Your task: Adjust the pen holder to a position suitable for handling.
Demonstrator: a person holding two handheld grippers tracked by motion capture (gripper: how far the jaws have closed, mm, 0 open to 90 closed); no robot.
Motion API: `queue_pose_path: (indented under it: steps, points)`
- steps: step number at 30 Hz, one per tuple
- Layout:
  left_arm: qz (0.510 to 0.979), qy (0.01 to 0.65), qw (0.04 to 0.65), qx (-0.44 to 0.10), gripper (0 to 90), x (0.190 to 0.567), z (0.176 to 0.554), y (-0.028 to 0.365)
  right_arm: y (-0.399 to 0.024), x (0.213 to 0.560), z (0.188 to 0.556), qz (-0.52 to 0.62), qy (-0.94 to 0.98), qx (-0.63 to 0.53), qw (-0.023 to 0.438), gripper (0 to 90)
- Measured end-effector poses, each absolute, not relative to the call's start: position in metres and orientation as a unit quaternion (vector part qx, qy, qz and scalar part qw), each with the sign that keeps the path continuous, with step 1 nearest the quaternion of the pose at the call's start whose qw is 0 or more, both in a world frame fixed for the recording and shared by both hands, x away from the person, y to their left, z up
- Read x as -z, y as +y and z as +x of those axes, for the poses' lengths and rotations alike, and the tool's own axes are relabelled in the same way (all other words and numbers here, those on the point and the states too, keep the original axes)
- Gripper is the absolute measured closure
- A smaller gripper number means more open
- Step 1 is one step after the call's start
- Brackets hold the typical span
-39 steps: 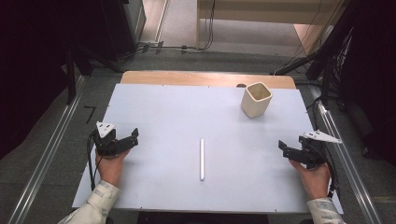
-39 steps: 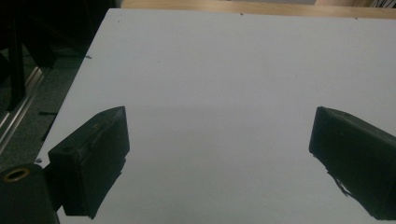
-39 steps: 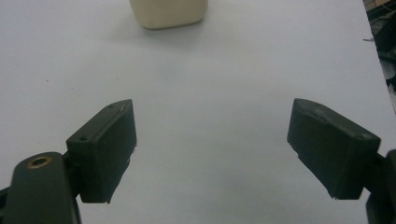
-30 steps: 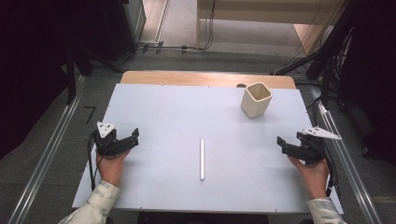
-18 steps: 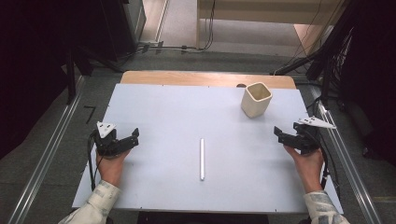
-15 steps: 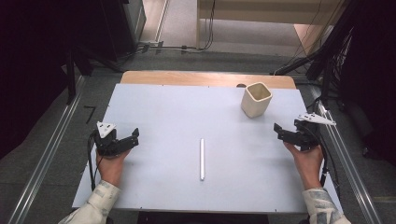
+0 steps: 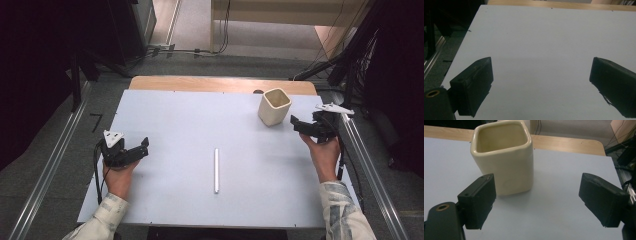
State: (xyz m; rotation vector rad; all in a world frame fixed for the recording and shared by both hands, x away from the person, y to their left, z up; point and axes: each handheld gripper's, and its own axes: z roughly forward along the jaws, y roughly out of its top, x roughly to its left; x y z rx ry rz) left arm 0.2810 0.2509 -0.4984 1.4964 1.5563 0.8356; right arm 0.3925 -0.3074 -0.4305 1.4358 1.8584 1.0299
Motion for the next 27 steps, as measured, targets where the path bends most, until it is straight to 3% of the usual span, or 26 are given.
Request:
queue_pose_path:
  steps: [27]
  points:
    - [0.593, 0.616, 0.402, -0.327, 5.7, 0.499, 0.282, 0.252, -0.291, 0.408, 0.456, 0.509, 0.719, -0.377, 0.284, 30.0]
